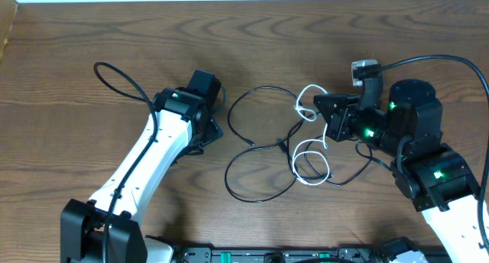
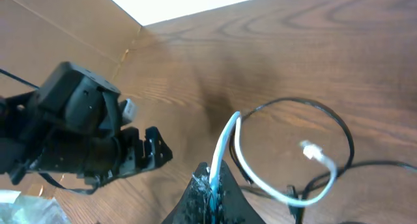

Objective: Untangle cables

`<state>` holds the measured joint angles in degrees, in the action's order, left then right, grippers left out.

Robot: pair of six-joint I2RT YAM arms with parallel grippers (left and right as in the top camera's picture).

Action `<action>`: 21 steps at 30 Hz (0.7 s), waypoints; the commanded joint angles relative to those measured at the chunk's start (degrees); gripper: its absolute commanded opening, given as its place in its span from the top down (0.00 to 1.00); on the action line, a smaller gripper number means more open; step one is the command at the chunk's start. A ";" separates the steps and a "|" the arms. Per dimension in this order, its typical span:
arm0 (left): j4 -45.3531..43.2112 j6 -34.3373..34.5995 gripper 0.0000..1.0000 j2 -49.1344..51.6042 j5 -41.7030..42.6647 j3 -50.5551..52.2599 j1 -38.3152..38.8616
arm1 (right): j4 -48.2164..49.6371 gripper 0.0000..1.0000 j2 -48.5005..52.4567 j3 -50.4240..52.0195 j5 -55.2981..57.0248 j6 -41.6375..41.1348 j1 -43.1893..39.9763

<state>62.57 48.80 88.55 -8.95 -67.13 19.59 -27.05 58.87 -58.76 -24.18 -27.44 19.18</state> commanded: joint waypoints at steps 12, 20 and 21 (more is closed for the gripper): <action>0.17 -0.31 0.02 -0.15 -0.76 -0.59 -0.13 | 14.34 0.99 -2.32 -0.42 -8.35 0.81 -0.02; 0.17 -0.31 0.02 -0.15 -0.76 -0.59 -0.13 | 15.19 0.99 -7.19 -0.42 -8.31 4.48 -0.02; 0.17 -0.31 0.02 -0.15 -0.76 -0.59 -0.13 | 15.72 0.99 -7.82 -0.42 -8.33 4.96 -0.02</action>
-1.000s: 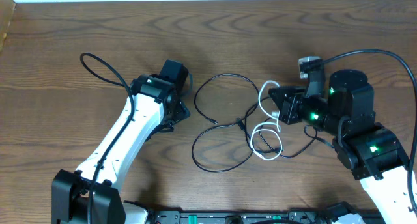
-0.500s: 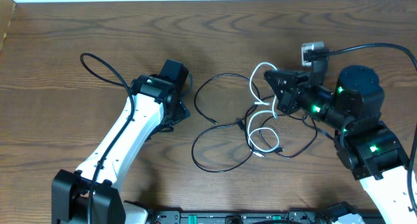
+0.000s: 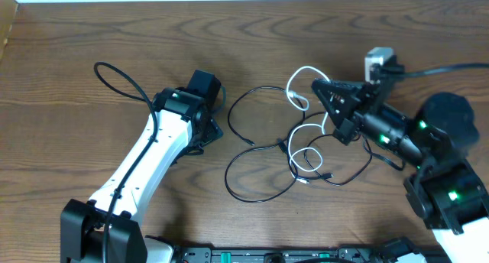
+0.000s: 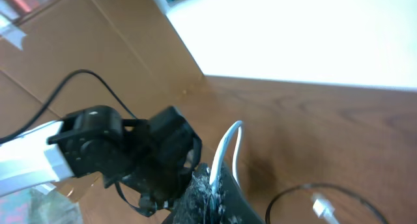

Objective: Untangle cables

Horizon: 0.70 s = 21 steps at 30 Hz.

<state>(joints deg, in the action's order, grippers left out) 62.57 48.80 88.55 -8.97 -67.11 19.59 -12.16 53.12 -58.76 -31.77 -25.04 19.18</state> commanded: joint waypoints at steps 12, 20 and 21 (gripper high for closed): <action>0.17 -0.31 0.02 -0.15 -0.74 -0.61 -0.13 | 3.50 0.99 -8.48 -0.42 5.77 6.88 -0.02; 0.17 -0.31 0.02 -0.15 -0.74 -0.61 -0.13 | -3.98 0.99 -8.28 -0.42 13.20 8.50 -0.02; 0.17 -0.31 0.02 -0.15 -0.74 -0.61 -0.13 | -5.09 0.99 -8.22 -0.42 14.95 8.66 -0.02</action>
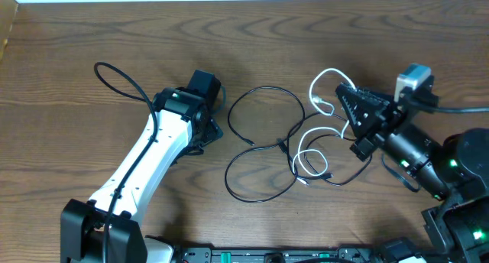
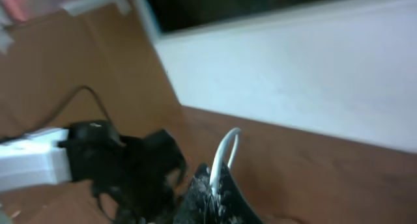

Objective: Untangle cables

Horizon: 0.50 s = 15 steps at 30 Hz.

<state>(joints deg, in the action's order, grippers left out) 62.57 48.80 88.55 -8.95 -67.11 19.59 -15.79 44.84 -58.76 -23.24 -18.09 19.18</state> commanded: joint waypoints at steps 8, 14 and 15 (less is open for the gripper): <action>0.17 -0.31 0.02 -0.15 -0.76 -0.61 -0.13 | -10.25 0.99 2.21 -0.42 22.93 1.66 -0.02; 0.17 -0.31 0.02 -0.15 -0.76 -0.61 -0.13 | -15.85 0.99 6.62 -0.42 36.13 1.64 -0.02; 0.17 -0.31 0.02 -0.15 -0.76 -0.61 -0.13 | -16.55 0.99 7.72 -0.42 37.66 1.62 -0.02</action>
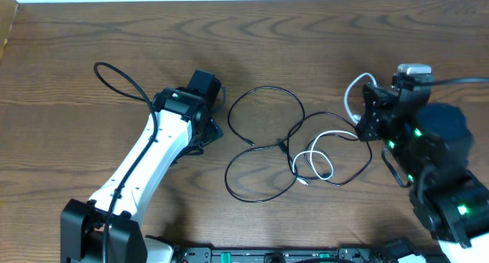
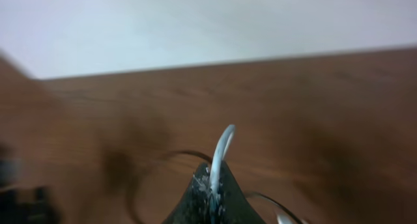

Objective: Untangle cables

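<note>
A thin black cable (image 1: 260, 144) lies in loops at the table's middle, crossed with a white cable (image 1: 317, 162). My right gripper (image 1: 369, 114) is shut on the white cable (image 2: 220, 151), whose end arcs up from the closed fingers (image 2: 199, 198) in the blurred right wrist view. The white line runs from the gripper left and down to a small coil among the black loops. My left gripper (image 1: 206, 91) rests on the table at the left of the black loops; its jaws are hidden under the wrist.
The left arm's own black lead (image 1: 114, 79) loops on the table at the far left. The right arm's lead (image 1: 458, 81) runs off the right edge. The table's far edge meets a white wall.
My right gripper has moved right and toward the front with the white cable, drawing the line straighter out of the black loops. The wrist has turned. The left arm is unmoved.
My right gripper was shut on the white cable near the tangle's right side, low over the table. At each later moment it stood farther right and higher with the cable, the white loops thinning. Now it is at the right, the cable stretched out. The left arm stayed put.
</note>
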`<state>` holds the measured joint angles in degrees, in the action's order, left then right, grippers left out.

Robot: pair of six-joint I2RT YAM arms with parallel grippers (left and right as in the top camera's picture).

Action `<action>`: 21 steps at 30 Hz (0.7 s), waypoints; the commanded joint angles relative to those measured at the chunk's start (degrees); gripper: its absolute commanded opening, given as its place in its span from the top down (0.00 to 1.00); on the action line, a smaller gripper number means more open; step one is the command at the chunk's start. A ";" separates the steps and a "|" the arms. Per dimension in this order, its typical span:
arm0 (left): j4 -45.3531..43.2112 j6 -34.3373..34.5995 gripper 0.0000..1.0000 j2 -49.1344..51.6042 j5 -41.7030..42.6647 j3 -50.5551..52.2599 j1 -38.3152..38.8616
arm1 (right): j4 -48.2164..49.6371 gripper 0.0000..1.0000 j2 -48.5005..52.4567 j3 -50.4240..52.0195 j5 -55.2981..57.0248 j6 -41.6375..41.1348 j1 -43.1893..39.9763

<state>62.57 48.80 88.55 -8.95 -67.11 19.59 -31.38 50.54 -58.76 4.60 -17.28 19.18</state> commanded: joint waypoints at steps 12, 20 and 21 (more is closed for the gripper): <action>0.17 -0.31 0.02 -0.15 -0.76 -0.61 -0.13 | -4.68 0.99 18.34 -0.42 22.93 0.55 -3.89; 0.17 -0.31 0.02 -0.15 -0.76 -0.61 -0.13 | -6.08 0.99 25.57 -0.42 24.24 -3.74 -14.93; 0.17 -0.31 0.02 -0.15 -0.76 -0.61 -0.13 | -6.23 0.99 26.05 -0.42 21.86 -3.69 -16.26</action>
<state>62.59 48.80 88.55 -8.95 -67.11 19.59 -37.39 75.85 -58.76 27.44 -18.72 6.26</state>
